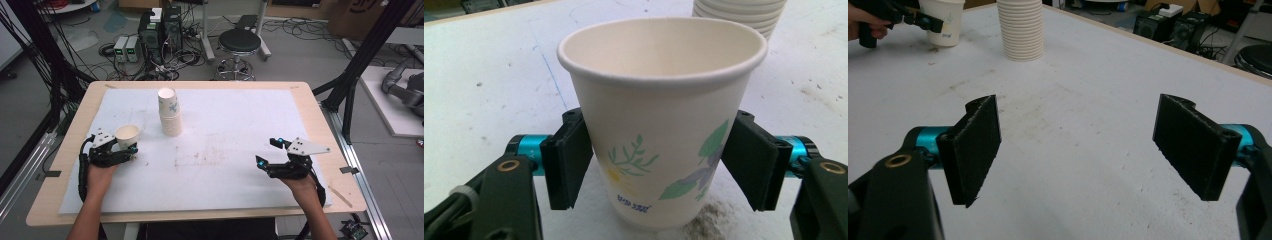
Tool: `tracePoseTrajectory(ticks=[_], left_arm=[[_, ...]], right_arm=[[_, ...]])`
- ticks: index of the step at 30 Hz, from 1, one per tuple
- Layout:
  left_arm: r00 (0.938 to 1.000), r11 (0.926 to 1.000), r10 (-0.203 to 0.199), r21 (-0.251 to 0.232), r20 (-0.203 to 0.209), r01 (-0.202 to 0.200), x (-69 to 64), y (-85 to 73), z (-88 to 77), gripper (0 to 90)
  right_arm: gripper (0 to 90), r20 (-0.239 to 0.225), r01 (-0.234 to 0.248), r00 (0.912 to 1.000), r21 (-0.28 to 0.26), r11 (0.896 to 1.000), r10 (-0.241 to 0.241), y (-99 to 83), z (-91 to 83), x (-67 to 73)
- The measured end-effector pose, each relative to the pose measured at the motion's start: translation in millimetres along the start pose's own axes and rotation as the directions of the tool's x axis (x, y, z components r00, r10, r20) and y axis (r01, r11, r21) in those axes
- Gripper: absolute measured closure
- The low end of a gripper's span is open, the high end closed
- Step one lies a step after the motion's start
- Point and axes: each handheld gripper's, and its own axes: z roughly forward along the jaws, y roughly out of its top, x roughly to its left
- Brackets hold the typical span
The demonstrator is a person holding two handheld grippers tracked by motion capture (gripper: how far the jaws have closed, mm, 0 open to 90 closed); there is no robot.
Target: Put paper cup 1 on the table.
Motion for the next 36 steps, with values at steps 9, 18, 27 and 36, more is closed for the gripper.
tracePoseTrajectory(ticks=[9, 18, 27, 36], left_arm=[[0.9998, 0.9995, -0.019, 0.024, 0.011, 0.019, 1.9, -2.4, -3.4, 29.9], [0.9998, 0.9983, -0.017, 0.056, 0.012, 0.016, -1.2, -0.3, -5.9, 23.5], [0.9988, 0.9986, -0.037, 0.04, 0.032, 0.036, -0.1, 2.0, -19.1, 18.1], [0.9968, 0.9967, -0.051, -0.06, 0.061, 0.055, 5.4, 4.3, -40.8, 18.1]], right_arm=[[19.7, -0.009, 0.007, 0.9999, -0.001, 1.0, -0.007, 1.7, 1.4, 0.5], [19.7, -0.009, 0.003, 1.0, -0.005, 1.0, -0.003, 2.4, -0.1, 0.2], [19.7, -0.011, 0.013, 0.9999, -0.004, 1.0, -0.013, 2.9, -0.4, 0.3], [19.7, -0.018, 0.004, 0.9998, -0.007, 1.0, -0.004, 2.8, -2.4, -1.3]])
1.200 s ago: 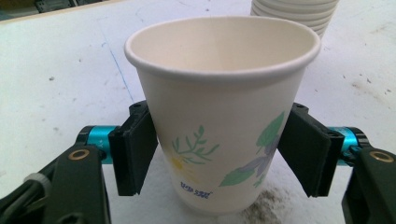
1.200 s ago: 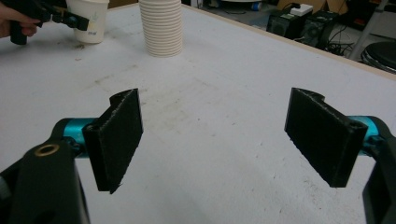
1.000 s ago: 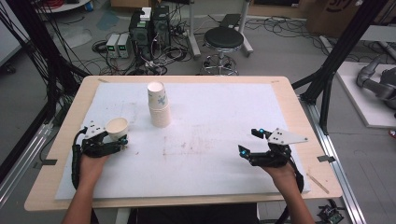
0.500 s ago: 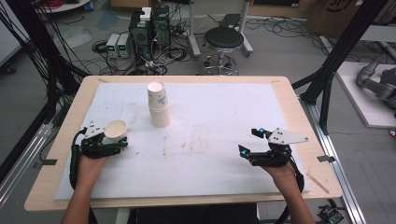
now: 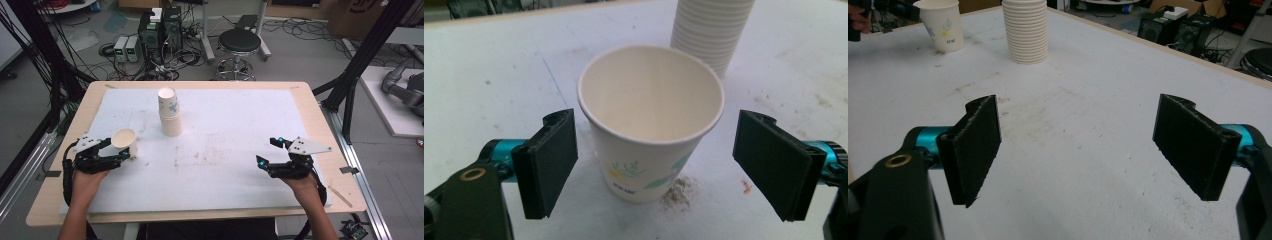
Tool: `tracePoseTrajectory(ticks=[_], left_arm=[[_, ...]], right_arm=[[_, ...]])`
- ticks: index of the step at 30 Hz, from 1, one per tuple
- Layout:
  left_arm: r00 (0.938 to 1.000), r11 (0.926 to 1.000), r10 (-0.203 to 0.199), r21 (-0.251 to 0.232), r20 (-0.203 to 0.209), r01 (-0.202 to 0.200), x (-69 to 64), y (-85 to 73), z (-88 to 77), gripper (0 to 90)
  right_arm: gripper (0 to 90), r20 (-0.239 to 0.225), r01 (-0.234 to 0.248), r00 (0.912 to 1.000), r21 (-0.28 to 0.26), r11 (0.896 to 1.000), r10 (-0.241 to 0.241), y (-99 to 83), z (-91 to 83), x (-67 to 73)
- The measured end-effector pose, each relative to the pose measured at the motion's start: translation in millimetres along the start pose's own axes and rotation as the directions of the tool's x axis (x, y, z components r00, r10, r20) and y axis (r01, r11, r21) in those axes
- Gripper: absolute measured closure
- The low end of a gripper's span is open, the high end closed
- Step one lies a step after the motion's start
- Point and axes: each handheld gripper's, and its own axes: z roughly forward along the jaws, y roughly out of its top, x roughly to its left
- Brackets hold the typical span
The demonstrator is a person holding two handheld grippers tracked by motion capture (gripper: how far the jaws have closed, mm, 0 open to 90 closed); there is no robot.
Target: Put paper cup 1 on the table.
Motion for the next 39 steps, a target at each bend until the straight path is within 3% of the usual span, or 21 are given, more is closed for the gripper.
tracePoseTrajectory(ticks=[4, 8, 12, 15, 18, 26, 31, 35, 39], left_arm=[[0.9998, 0.9975, 0.004, -0.07, 0.018, -0.002, -1.4, 9.1, -8.7, 18.1], [0.9992, 0.9938, 0.025, -0.109, 0.03, -0.022, -6.8, 19.8, -14.5, 18.1], [0.9969, 0.9849, 0.031, -0.172, 0.073, -0.018, -13.7, 28.7, -17.7, 17.8], [0.9905, 0.9735, 0.034, -0.229, 0.133, -0.002, -21.4, 33.7, -17.1, 17.8], [0.9778, 0.9583, 0.037, -0.285, 0.206, 0.023, -31.6, 36.4, -12.1, 17.4], [0.9533, 0.9612, 0.065, -0.275, 0.295, 0.02, -56.1, 35.7, 8.9, 16.7], [0.9467, 0.9601, 0.1, -0.279, 0.306, -0.011, -65.9, 32.3, 17.7, 16.7], [0.9459, 0.9642, 0.111, -0.264, 0.305, -0.029, -69.7, 29.5, 22.2, 16.7], [0.9447, 0.9621, 0.115, -0.271, 0.307, -0.029, -70.1, 29.4, 24.4, 16.9]], right_arm=[[19.7, 0.002, 0.002, 1.0, 0.003, 1.0, -0.002, 0.3, -0.6, -0.3], [19.7, 0.005, 0.004, 1.0, 0.004, 1.0, -0.004, 0.1, -0.6, -0.9], [19.7, 0.004, 0.002, 1.0, 0.004, 1.0, -0.002, 0.0, -1.4, -1.5], [19.7, 0.002, -0.003, 1.0, 0.009, 1.0, 0.003, -0.1, -2.2, -2.2], [19.7, 0.012, 0.001, 0.9999, 0.018, 1.0, -0.002, -0.2, -2.4, -3.0], [19.7, 0.021, 0.011, 0.9997, 0.055, 0.998, -0.012, -1.7, -0.7, -3.1], [19.6, 0.028, -0.005, 0.9996, 0.056, 0.998, 0.004, -2.0, -1.7, -4.5], [19.7, 0.031, -0.014, 0.9994, 0.047, 0.999, 0.012, -2.1, -2.8, -5.7], [19.7, 0.029, -0.021, 0.9994, 0.04, 0.999, 0.02, -3.0, -2.8, -6.7]])
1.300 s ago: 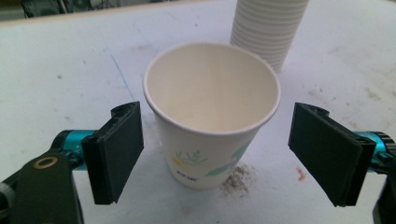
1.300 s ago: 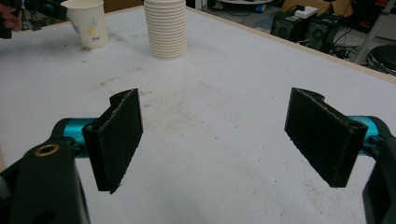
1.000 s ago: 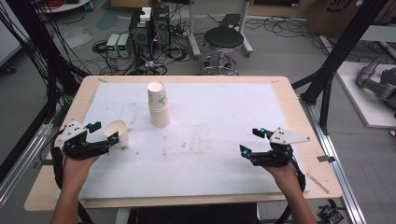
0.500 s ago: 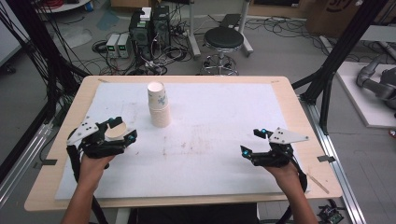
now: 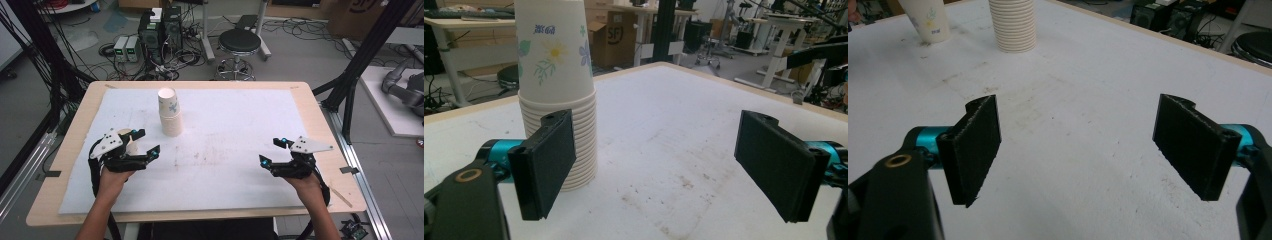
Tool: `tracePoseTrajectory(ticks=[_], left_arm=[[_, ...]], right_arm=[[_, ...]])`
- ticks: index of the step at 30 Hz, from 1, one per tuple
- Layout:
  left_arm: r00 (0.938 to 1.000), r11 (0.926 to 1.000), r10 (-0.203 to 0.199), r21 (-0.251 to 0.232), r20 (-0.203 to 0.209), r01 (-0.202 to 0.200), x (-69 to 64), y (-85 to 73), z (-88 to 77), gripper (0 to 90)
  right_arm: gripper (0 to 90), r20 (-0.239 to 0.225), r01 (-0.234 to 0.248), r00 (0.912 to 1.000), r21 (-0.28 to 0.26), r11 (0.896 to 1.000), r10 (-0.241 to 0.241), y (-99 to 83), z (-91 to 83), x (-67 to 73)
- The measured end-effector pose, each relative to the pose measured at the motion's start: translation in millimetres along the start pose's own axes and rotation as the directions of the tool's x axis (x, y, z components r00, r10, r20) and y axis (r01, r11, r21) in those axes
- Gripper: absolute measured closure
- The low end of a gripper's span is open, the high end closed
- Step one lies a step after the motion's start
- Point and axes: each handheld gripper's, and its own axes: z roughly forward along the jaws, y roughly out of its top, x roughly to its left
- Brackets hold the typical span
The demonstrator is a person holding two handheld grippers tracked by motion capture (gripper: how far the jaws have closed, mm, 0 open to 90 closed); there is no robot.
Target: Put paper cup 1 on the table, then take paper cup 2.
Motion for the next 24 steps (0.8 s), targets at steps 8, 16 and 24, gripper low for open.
tracePoseTrajectory(ticks=[8, 16, 24], left_arm=[[0.9999, 1.0, -0.006, -0.005, 0.01, 0.007, 2.1, -2.0, 3.7, 17.0], [1.0, 0.9999, -0.006, -0.014, 0.005, 0.006, 1.7, -0.7, 3.8, 17.0], [0.9999, 0.9999, -0.01, -0.012, -0.002, 0.01, 1.1, -0.9, 4.4, 17.0]], right_arm=[[19.7, 0.013, -0.029, 0.9995, -0.012, 1.0, 0.029, -3.0, -1.9, -4.6], [19.7, 0.018, -0.03, 0.9994, -0.007, 1.0, 0.03, -4.3, -2.3, -4.0], [19.7, 0.022, -0.027, 0.9994, -0.014, 1.0, 0.027, -3.3, -3.9, -4.2]])
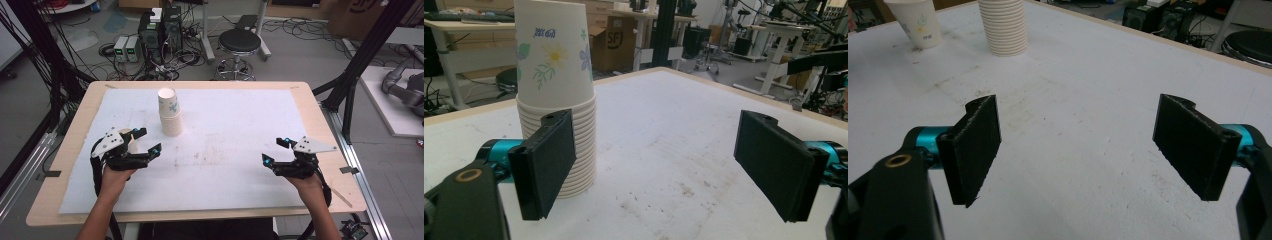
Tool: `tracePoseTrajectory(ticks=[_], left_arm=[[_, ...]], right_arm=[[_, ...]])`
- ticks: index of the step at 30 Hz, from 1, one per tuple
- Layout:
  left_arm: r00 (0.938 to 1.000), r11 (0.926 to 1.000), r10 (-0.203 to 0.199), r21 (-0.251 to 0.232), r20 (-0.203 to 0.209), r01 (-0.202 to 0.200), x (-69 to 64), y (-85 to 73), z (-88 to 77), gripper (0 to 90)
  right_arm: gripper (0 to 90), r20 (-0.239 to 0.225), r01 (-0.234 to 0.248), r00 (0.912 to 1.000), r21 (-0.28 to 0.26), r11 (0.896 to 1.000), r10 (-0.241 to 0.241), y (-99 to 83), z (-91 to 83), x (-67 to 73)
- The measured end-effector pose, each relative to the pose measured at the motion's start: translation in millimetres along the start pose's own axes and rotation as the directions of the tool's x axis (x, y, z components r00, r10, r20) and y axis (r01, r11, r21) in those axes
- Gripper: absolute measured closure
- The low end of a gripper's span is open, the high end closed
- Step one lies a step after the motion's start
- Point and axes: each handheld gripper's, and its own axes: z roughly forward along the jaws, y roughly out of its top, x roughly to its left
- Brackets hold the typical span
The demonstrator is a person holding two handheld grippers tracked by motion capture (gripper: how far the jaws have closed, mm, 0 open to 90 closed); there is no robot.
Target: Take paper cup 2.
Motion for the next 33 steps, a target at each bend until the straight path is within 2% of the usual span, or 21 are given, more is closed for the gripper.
tracePoseTrajectory(ticks=[14, 19, 23, 27, 33], left_arm=[[1.0, 1.0, 0.007, -0.006, -0.002, -0.007, -6.1, 3.4, -1.1, 17.0], [0.9999, 1.0, 0.008, -0.002, -0.014, -0.008, -6.4, 7.0, -0.2, 17.0], [0.9998, 0.9999, -0.004, 0.013, -0.021, 0.004, -5.6, 13.9, 2.7, 16.9], [0.999, 0.9995, -0.005, 0.032, -0.045, 0.006, -2.6, 19.4, 8.9, 16.9], [0.9975, 0.997, 0.017, 0.077, -0.068, -0.012, 4.4, 37.2, 24.0, 16.9]], right_arm=[[19.7, -0.03, 0.005, 0.9996, 0.005, 1.0, -0.004, -0.7, 1.1, 1.8], [19.6, -0.038, 0.004, 0.9993, 0.006, 1.0, -0.004, 0.4, 1.2, 2.9], [19.6, -0.04, 0.003, 0.9992, 0.005, 1.0, -0.003, 1.4, 1.0, 2.9], [19.6, -0.039, 0.005, 0.9992, 0.0, 1.0, -0.005, 2.4, 0.2, 3.3], [19.6, -0.043, 0.003, 0.9991, 0.002, 1.0, -0.003, 2.9, 0.7, 3.1]])
